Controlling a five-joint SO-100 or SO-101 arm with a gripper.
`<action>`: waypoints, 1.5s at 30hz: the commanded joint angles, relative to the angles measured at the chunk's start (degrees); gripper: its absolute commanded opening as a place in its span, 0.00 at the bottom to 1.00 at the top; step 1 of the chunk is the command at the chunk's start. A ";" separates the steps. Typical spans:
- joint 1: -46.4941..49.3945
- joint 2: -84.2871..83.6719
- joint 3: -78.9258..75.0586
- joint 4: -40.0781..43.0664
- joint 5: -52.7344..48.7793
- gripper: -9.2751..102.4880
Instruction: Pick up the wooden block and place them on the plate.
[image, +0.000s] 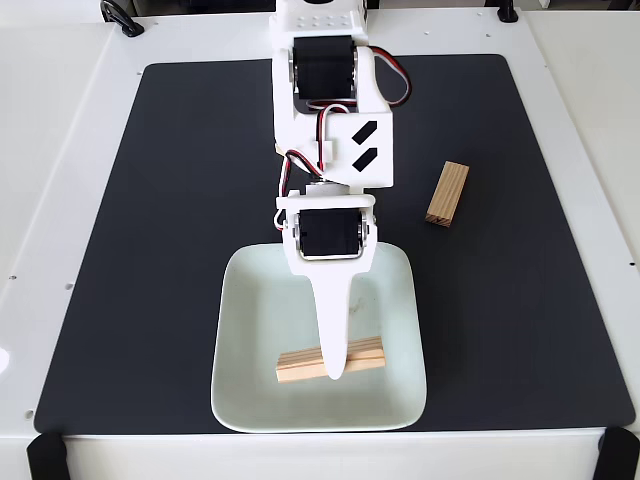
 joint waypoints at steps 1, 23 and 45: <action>0.44 0.88 -0.26 -0.18 -0.09 0.25; 0.97 21.88 19.51 0.62 -0.62 0.07; 0.97 82.71 92.46 0.44 0.26 0.08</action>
